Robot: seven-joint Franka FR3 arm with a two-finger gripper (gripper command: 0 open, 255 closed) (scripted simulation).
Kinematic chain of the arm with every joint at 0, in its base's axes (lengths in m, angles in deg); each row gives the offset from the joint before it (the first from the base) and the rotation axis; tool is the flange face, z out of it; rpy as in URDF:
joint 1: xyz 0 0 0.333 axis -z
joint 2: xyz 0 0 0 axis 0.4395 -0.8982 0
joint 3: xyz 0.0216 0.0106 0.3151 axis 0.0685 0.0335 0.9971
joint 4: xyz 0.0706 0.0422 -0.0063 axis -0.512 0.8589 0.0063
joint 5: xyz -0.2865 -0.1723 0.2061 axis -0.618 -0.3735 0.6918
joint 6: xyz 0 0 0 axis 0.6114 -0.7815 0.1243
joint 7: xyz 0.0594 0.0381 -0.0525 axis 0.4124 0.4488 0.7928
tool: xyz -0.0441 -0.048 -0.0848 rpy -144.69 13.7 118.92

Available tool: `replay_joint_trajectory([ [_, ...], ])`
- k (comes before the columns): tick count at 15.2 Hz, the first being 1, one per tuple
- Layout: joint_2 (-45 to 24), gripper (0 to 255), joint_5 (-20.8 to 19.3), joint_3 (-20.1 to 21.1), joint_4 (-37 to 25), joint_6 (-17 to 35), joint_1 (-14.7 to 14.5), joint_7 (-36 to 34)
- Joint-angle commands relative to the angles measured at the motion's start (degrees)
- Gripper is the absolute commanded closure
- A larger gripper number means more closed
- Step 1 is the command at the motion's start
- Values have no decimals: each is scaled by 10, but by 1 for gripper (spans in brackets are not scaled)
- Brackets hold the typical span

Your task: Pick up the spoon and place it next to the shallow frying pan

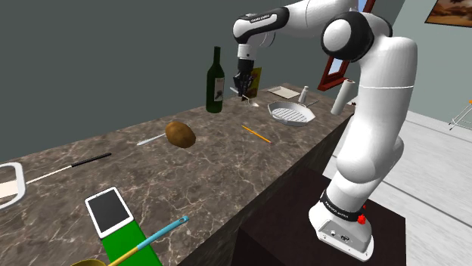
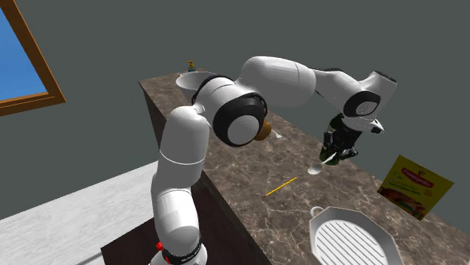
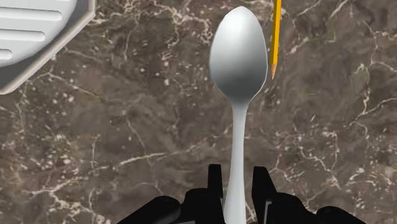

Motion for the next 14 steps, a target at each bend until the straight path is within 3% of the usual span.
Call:
replay_joint_trajectory([
  [1,-16,255,0,-4,-18,-3,7,10],
  [14,-41,255,4,-3,48,87,6,20],
])
